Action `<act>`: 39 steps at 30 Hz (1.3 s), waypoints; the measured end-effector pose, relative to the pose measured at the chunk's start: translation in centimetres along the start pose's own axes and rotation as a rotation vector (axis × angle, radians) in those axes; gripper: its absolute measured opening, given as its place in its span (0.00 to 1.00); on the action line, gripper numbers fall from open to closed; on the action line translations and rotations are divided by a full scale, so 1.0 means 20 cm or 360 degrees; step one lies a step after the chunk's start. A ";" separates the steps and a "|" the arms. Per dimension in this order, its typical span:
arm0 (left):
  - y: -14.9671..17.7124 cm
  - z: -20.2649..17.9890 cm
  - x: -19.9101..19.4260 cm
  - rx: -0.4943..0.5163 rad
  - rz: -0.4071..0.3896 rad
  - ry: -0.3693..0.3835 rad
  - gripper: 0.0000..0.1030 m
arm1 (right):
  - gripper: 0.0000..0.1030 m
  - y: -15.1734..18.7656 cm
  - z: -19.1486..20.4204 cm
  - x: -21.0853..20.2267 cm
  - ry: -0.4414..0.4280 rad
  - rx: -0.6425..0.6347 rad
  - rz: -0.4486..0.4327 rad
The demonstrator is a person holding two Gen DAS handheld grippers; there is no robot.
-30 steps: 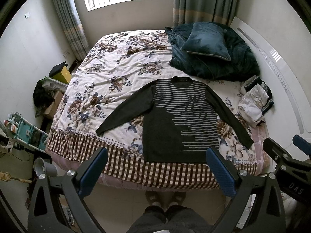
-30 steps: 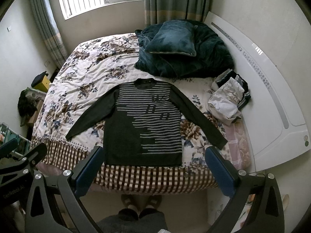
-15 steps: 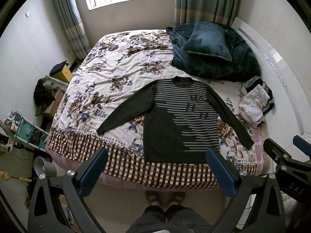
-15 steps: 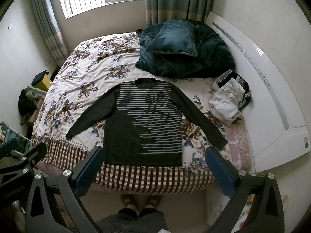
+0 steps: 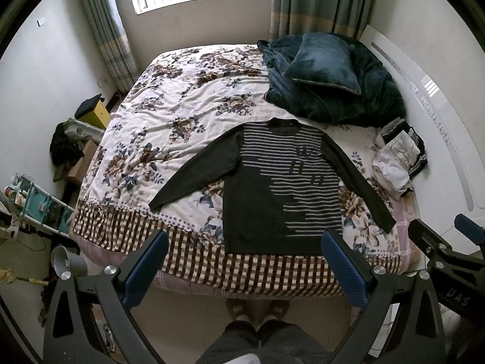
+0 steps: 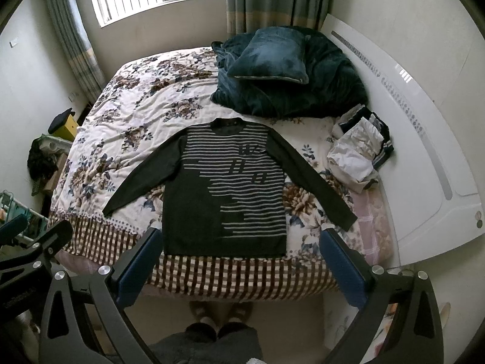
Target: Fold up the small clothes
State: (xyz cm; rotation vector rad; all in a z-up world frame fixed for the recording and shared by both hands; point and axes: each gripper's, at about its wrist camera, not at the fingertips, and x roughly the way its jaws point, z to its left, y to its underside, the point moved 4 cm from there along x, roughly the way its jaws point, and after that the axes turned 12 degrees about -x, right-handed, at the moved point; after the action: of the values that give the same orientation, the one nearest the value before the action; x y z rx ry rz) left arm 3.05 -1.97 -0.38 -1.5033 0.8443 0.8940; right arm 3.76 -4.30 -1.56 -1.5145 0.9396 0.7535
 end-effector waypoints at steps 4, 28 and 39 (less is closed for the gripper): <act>-0.03 -0.01 0.06 0.0019 -0.0023 -0.0009 1.00 | 1.00 0.05 0.01 0.06 0.0008 0.0062 0.0014; -0.04 -0.77 2.03 0.0287 0.0342 -0.0313 1.00 | 1.00 0.98 -1.58 2.31 0.0036 0.1704 0.0488; 0.09 -1.06 2.79 0.0364 0.0523 -0.0389 1.00 | 0.49 1.43 -2.12 3.07 -0.0028 0.2368 0.0288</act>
State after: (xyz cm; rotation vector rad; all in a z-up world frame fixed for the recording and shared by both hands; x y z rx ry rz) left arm 28.43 -24.97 -49.33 -1.0491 0.9908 1.1536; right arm 6.02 -56.54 -61.98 -0.1116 1.1846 0.0344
